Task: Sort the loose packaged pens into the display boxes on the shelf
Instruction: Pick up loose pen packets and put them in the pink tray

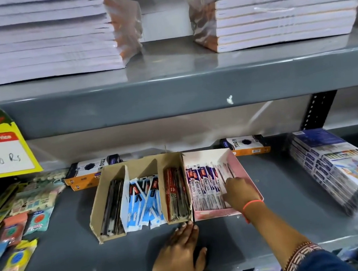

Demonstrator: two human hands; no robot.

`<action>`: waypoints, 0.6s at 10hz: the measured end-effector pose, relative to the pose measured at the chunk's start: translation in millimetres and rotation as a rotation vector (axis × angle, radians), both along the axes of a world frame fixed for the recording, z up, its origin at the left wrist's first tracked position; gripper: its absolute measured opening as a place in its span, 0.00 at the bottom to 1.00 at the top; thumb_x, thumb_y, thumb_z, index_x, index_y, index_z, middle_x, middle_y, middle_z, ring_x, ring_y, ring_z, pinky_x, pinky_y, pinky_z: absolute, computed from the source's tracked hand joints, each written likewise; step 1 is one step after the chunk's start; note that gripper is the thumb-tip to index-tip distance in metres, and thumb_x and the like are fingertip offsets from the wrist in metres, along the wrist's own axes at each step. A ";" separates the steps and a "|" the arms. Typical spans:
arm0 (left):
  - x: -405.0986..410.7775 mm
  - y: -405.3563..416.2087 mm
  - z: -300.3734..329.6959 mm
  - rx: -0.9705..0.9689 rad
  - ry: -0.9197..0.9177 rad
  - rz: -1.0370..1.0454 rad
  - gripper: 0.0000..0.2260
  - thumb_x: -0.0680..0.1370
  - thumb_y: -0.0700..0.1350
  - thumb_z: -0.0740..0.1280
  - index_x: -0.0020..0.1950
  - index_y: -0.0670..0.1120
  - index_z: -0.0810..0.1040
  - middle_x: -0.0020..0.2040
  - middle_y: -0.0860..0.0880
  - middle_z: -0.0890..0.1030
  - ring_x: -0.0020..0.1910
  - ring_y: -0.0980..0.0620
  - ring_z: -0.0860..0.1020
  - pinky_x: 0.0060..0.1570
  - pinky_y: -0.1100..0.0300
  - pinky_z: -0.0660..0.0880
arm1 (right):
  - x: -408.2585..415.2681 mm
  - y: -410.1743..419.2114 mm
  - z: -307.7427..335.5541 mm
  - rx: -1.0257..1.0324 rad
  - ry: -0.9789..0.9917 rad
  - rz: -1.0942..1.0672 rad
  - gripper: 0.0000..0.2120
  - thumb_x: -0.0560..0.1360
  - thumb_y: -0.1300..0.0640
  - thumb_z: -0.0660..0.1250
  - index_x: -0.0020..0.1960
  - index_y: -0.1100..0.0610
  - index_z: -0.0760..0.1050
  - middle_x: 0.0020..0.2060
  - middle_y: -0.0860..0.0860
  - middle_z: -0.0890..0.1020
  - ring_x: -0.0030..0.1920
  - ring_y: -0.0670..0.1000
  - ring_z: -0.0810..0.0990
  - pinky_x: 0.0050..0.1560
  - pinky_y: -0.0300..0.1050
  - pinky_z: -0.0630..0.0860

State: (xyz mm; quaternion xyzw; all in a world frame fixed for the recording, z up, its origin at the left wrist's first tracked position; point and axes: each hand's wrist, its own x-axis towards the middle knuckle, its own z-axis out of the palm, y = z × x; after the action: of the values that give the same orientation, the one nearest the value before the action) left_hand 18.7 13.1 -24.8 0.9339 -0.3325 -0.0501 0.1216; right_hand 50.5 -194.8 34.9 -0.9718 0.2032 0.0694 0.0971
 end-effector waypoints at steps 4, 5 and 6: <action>2.5 0.7 -9.6 -0.075 -0.148 -0.015 0.32 0.80 0.60 0.41 0.56 0.48 0.83 0.56 0.52 0.81 0.55 0.54 0.79 0.51 0.62 0.73 | 10.6 -6.9 6.1 0.395 -0.172 -0.178 0.17 0.74 0.70 0.57 0.63 0.65 0.70 0.50 0.60 0.80 0.45 0.56 0.78 0.48 0.45 0.78; 1.7 1.3 -9.4 -0.078 -0.140 -0.025 0.32 0.80 0.60 0.41 0.56 0.48 0.83 0.56 0.51 0.81 0.55 0.53 0.79 0.52 0.62 0.73 | 11.2 -10.8 7.0 0.345 -0.134 -0.166 0.14 0.74 0.68 0.57 0.56 0.67 0.76 0.51 0.60 0.81 0.48 0.57 0.80 0.48 0.42 0.76; 1.6 1.3 -9.5 -0.092 -0.146 -0.023 0.32 0.80 0.60 0.41 0.55 0.48 0.83 0.56 0.51 0.81 0.54 0.54 0.79 0.52 0.62 0.73 | 4.0 -8.7 6.7 0.180 -0.106 -0.127 0.14 0.76 0.67 0.55 0.57 0.65 0.75 0.52 0.60 0.81 0.52 0.59 0.82 0.51 0.47 0.78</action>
State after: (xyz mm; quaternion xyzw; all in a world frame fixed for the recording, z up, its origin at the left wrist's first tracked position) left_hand 20.3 14.4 -34.3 0.9245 -0.3533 0.0320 0.1393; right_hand 54.5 -203.5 41.6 -0.9467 0.2520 0.0295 0.1986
